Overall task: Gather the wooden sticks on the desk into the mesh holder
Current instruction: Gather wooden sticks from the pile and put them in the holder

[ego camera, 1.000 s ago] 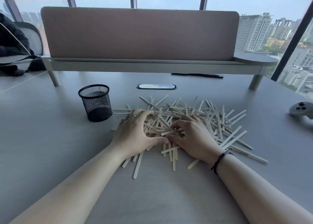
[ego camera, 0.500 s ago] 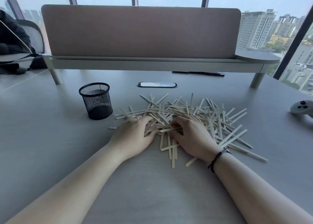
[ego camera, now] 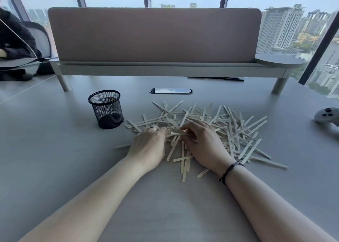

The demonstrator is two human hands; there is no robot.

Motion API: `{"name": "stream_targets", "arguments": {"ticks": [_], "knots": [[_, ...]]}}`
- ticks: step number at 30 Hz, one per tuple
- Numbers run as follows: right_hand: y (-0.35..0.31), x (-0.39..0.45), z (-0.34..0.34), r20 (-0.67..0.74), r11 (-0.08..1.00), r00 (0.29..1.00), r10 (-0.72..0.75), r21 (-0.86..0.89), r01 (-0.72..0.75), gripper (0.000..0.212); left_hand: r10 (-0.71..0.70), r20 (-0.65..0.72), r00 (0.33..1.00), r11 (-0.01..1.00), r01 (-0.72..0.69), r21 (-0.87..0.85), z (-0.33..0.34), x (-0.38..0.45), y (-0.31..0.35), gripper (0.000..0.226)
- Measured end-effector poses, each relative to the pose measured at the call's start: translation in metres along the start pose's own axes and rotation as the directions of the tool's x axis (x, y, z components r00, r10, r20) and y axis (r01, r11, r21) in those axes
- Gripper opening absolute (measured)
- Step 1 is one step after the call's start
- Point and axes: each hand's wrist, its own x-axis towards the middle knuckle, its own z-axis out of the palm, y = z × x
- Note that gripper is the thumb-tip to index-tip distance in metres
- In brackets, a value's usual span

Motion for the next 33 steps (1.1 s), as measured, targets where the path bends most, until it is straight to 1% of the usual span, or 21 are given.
{"name": "stream_targets", "arguments": {"ticks": [6, 10, 12, 16, 21, 25, 26, 29, 33], "knots": [[-0.001, -0.001, 0.001, -0.009, 1.0, 1.0, -0.008, 0.019, 0.009, 0.021, 0.029, 0.02, 0.999, 1.0, -0.029, 0.009, -0.001, 0.0, -0.001, 0.023], [-0.003, -0.002, 0.0, -0.025, 0.999, 1.0, -0.009, 0.046, 0.01, 0.02, 0.035, 0.005, 0.999, 0.999, -0.035, 0.037, -0.001, -0.002, -0.001, 0.013], [-0.004, -0.003, -0.001, -0.023, 0.999, 1.0, -0.001, 0.052, 0.003, 0.021, 0.041, -0.01, 0.999, 0.999, -0.041, 0.033, -0.003, -0.002, -0.001, 0.013], [-0.005, -0.004, -0.003, -0.019, 0.997, 0.999, 0.039, 0.07, -0.038, 0.025, 0.043, -0.023, 0.999, 0.999, -0.043, 0.0, -0.005, -0.002, -0.003, 0.033], [-0.007, -0.005, -0.005, -0.028, 0.993, 0.996, 0.081, 0.087, -0.079, 0.027, 0.035, -0.031, 0.999, 0.999, -0.034, 0.031, -0.008, -0.002, -0.003, 0.041], [-0.005, -0.007, -0.008, -0.022, 0.989, 0.994, 0.108, 0.101, -0.105, 0.029, 0.013, -0.111, 0.994, 0.999, -0.018, -0.048, -0.014, 0.0, -0.007, 0.057], [-0.004, -0.007, -0.008, -0.011, 0.988, 0.993, 0.114, 0.102, -0.112, 0.03, -0.003, -0.139, 0.99, 0.997, -0.007, -0.075, -0.014, 0.002, -0.011, 0.057], [-0.003, -0.008, -0.007, 0.019, 0.988, 0.992, 0.124, 0.09, -0.126, 0.033, -0.008, -0.254, 0.967, 0.98, -0.043, -0.196, -0.014, 0.007, -0.024, 0.042], [-0.002, -0.007, -0.004, 0.036, 0.992, 0.993, 0.112, 0.051, -0.114, 0.035, -0.037, -0.309, 0.95, 0.944, -0.068, -0.322, -0.019, 0.005, -0.031, 0.034]]}}
